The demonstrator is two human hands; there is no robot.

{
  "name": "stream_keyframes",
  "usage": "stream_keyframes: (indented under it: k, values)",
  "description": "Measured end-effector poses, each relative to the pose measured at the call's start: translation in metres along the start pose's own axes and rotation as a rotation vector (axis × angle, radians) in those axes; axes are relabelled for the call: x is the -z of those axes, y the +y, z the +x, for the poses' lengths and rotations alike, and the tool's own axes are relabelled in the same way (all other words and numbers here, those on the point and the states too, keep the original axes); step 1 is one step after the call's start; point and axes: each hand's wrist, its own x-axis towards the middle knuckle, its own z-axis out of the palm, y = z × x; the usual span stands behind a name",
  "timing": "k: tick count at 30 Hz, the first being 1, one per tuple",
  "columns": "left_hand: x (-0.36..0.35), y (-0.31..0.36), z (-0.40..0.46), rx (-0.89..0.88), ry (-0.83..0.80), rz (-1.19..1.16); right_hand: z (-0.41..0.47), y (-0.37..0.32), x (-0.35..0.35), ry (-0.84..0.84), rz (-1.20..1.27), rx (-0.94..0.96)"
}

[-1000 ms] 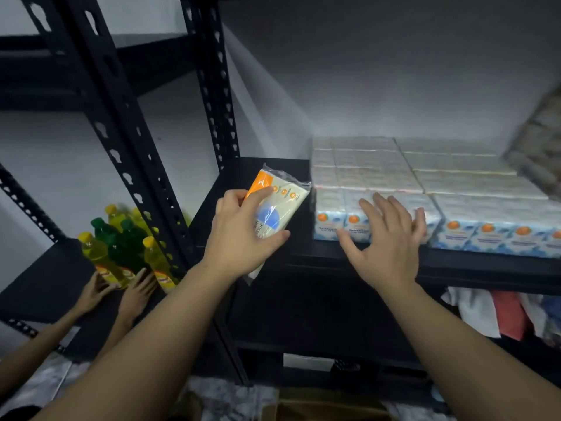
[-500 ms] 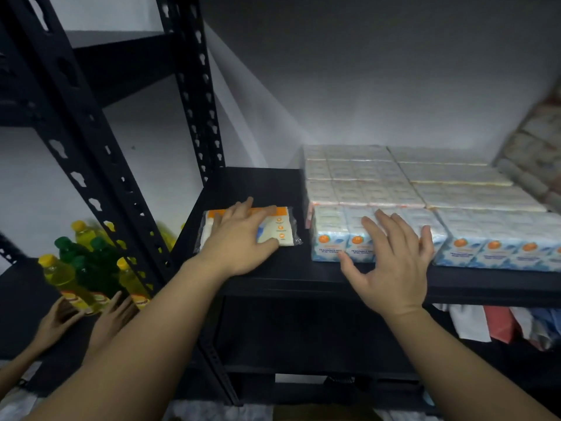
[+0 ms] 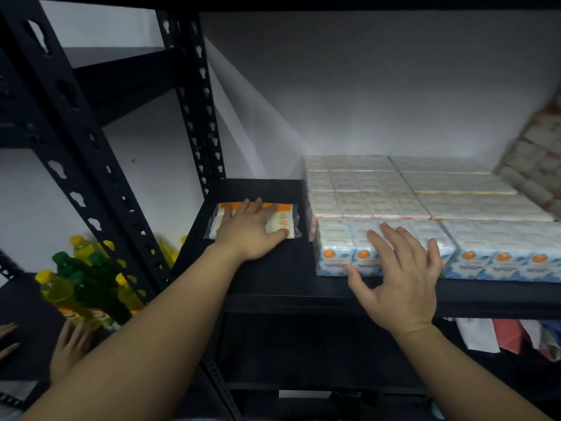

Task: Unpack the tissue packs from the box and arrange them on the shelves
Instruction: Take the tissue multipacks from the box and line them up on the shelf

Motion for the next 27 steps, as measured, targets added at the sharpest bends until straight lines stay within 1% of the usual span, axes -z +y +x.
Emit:
stream_keyframes:
  k: [3,5,9,10,13,23,27]
  values:
    - [0.009,0.001,0.021,0.004,-0.036,0.021,0.0,0.0,0.0,0.0,0.001,0.001]
    - [0.012,0.005,0.026,0.018,-0.022,0.065,0.0,0.0,0.0,0.002,0.005,-0.004]
    - [0.006,0.018,0.001,0.09,0.108,0.014,0.0,0.0,0.0,0.015,0.014,0.004]
    - [0.002,0.02,-0.008,0.103,0.116,0.016,0.0,0.001,0.0,0.016,0.012,0.005]
    - [-0.008,0.019,-0.018,0.124,0.07,0.052,0.0,0.001,0.0,0.015,0.008,0.008]
    - [-0.009,-0.002,0.05,0.131,0.085,0.05,0.001,0.0,0.001,0.009,0.004,0.005]
    - [-0.005,-0.006,0.065,0.121,0.073,0.029,0.001,0.0,0.002,-0.008,0.002,0.001]
